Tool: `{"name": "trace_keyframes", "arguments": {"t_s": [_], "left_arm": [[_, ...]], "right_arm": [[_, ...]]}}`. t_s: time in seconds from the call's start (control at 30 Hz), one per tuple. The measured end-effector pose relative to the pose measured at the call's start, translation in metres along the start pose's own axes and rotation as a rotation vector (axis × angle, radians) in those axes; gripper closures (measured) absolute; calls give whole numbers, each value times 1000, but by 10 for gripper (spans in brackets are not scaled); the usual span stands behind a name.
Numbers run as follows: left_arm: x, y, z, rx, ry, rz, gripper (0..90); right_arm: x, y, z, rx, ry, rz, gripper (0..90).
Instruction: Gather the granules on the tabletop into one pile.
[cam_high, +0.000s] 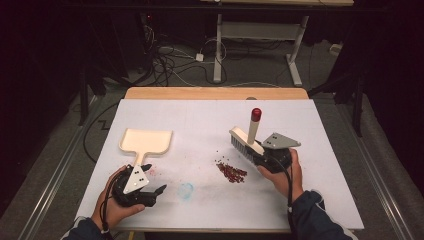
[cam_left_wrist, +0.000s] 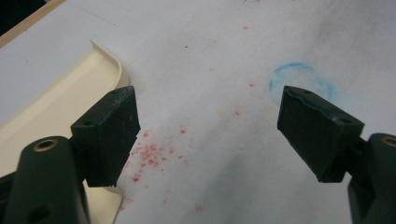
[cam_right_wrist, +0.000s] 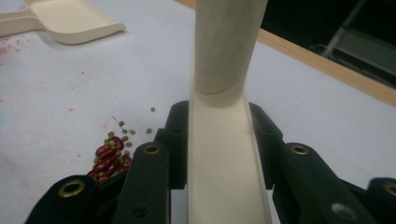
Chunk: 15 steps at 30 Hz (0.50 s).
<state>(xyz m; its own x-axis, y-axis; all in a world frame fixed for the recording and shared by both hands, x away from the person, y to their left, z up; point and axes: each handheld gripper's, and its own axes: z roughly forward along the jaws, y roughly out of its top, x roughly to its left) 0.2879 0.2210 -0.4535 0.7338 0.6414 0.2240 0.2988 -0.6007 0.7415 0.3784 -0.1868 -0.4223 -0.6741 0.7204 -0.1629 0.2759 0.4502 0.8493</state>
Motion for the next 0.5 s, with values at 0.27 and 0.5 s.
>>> {"name": "trace_keyframes", "arguments": {"t_s": [0.27,0.5], "left_arm": [[1,0,4,15,2,-2,203],[0,-2,4,24,-4,1,203]], "right_arm": [[-8,15,50,-31,103,-172,674],[12,17,67,-10,192,-290,672]]}}
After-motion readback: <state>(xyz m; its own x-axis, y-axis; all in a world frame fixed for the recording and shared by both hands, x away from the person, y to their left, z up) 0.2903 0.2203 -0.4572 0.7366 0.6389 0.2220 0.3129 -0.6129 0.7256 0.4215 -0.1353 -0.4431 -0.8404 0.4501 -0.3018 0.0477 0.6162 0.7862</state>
